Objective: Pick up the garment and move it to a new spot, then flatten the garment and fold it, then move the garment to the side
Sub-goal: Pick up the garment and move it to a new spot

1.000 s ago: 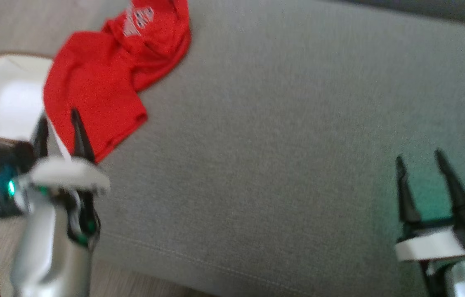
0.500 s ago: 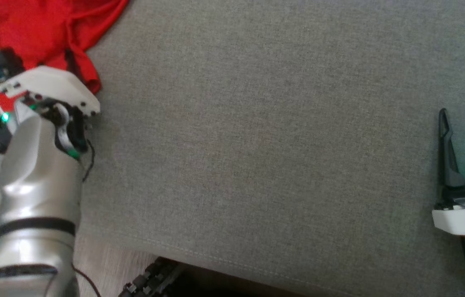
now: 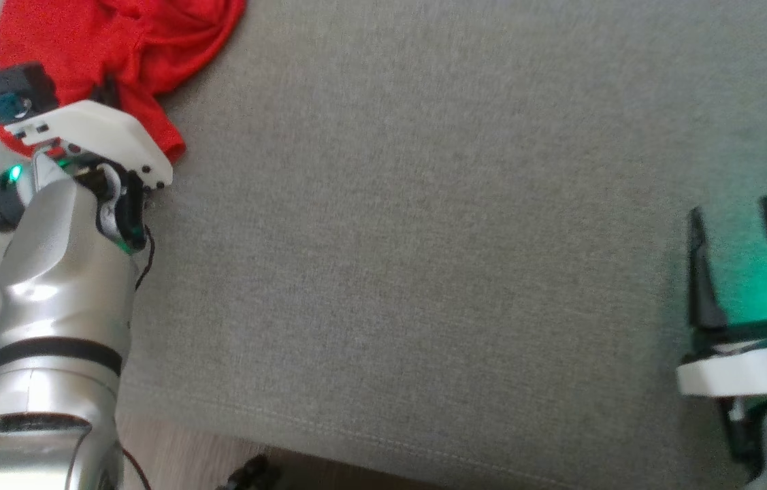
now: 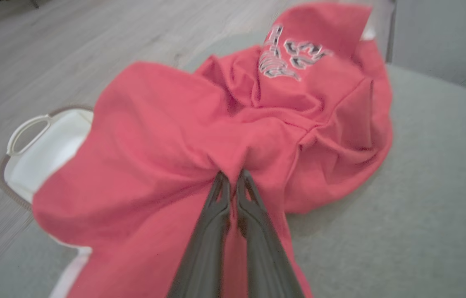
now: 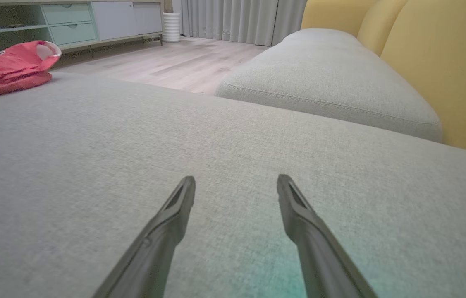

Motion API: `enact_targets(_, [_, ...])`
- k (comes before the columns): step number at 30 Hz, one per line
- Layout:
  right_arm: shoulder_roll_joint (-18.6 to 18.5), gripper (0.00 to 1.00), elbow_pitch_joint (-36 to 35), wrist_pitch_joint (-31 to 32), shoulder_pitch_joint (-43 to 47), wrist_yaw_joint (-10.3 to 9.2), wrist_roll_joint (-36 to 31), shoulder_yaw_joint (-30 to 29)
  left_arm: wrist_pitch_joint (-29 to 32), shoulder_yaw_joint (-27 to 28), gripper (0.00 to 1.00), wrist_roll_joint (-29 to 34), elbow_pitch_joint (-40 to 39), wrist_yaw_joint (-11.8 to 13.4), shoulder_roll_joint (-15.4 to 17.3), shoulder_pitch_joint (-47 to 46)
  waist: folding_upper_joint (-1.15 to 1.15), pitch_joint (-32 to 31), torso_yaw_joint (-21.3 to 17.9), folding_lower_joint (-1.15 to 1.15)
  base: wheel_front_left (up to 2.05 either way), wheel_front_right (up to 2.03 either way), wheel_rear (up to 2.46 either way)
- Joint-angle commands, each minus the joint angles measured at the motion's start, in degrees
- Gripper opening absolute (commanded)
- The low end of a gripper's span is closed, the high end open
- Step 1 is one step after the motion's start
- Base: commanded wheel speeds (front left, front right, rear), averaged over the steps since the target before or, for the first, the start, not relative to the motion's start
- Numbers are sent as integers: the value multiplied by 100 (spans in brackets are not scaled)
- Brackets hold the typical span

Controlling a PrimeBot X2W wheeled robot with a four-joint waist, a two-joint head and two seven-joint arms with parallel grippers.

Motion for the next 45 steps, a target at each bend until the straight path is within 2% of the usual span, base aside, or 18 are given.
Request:
enact_targets(1, [129, 100, 34, -148, 182, 43, 54, 229, -172, 61, 0, -6, -337, -154, 292, -33, 0, -583, -127, 0, 0, 0, 0])
enact_targets(6, [402, 100, 500, -331, 306, 43, 137, 434, -18, -164, 0, -26, -1070, -623, 241, 169, 0, -1308, -377, 0, 0, 0, 0])
enact_targets(8, [435, 100, 578, -355, 327, 43, 153, 471, 94, -233, 0, -37, -1283, -699, 211, 250, 0, -1434, -441, 0, 0, 0, 0])
enact_targets(9, [482, 100, 710, -393, 359, 43, 193, 546, 407, -398, 0, -83, -1816, -826, 145, 448, 0, -1625, -580, 0, 0, 0, 0])
enact_targets(13, [517, 100, 905, -436, 381, 43, 321, 631, 1279, -781, 0, -360, -3386, -958, 10, 1029, 0, -1879, -875, 0, 0, 0, 0])
enact_targets(16, [521, 100, 992, -447, 395, 43, 539, 719, 2097, -1049, 0, -813, -4888, -989, -66, 1605, 0, -1973, -1108, 0, 0, 0, 0])
enact_targets(21, [522, 100, 969, -450, 384, 43, 730, 804, 3489, -1460, 0, -2240, -7174, -992, -182, 2602, 0, -1943, -1487, 0, 0, 0, 0])
enact_targets(24, [522, 100, 980, -451, 369, 43, 805, 870, 4027, -1651, 0, -2894, -8009, -801, -226, 3007, 0, -1900, -1678, 0, 0, 0, 0])
enact_targets(26, [523, 100, 976, -451, 336, 43, 858, 916, 4248, -1695, 0, -3110, -8251, -636, -232, 3141, 0, -1854, -1802, 0, 0, 0, 0])
enact_targets(30, [523, 100, 1001, -451, 223, 43, 931, 990, 4509, -1714, 0, -3098, -7946, -466, -113, 3177, 0, -1772, -2045, 0, 0, 0, 0])
enact_targets(35, [523, 100, 1059, -452, 120, 43, 976, 1054, 4393, -1677, 0, -2638, -6544, -410, 63, 2769, 0, -1749, -2295, 0, 0, 0, 0])
enact_targets(38, [523, 100, 1078, -452, 48, 43, 999, 1105, 3887, -1602, 0, -2169, -5588, -412, 169, 2365, 0, -1706, -2463, 0, 0, 0, 0])
enact_targets(41, [523, 100, 1076, -452, -11, 43, 1035, 1114, 3086, -1505, 0, -1702, -4694, -373, 226, 1973, 0, -1664, -2596, 0, 0, 0, 0])
enact_targets(44, [523, 100, 1084, -452, -30, 43, 1057, 1125, 2244, -1400, 0, -1330, -3886, -231, 254, 1654, 0, -1643, -2695, 0, 0, 0, 0])
enact_targets(45, [523, 100, 1088, -452, -28, 43, 1063, 1131, 1994, -1387, 29, -1234, -3652, -192, 252, 1575, 0, -1634, -2720, 0, 0, 0, 0])
